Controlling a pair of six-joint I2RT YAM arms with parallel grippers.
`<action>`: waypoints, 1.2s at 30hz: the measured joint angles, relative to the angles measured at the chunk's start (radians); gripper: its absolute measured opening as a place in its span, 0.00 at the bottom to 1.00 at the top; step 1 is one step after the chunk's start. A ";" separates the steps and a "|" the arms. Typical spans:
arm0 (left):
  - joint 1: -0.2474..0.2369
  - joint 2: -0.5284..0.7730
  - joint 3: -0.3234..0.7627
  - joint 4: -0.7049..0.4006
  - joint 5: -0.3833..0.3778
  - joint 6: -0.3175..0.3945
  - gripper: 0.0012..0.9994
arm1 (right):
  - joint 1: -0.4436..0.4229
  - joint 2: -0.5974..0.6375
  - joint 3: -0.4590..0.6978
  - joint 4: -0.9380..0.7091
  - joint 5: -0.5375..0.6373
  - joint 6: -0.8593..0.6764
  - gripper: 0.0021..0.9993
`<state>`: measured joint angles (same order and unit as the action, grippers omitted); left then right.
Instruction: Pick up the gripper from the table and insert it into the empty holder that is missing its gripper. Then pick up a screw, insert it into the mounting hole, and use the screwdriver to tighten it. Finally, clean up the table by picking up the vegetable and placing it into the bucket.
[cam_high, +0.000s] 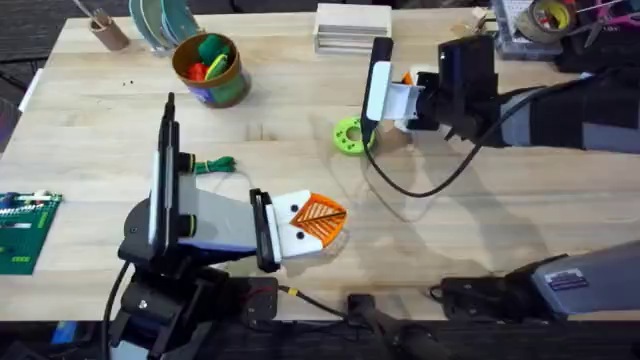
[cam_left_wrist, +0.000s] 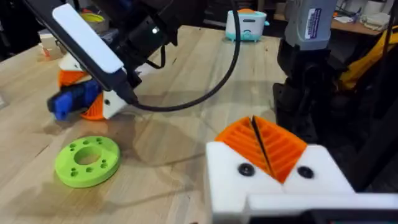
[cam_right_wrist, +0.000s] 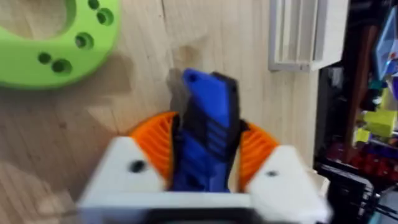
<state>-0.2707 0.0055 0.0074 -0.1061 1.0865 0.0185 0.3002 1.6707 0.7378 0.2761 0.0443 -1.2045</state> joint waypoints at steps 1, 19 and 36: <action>0.000 0.000 0.000 0.000 0.000 0.000 0.01 | -0.002 0.000 0.002 0.003 0.000 0.000 0.64; 0.000 0.000 0.000 0.000 -0.002 0.000 0.01 | -0.002 -0.098 0.005 -0.022 0.085 0.177 0.99; 0.000 0.000 0.000 0.001 -0.003 0.005 0.98 | -0.002 -0.477 0.005 -0.023 0.207 0.766 0.99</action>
<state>-0.2707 0.0055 0.0074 -0.1055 1.0836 0.0233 0.2981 1.1938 0.7425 0.2529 0.2508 -0.4383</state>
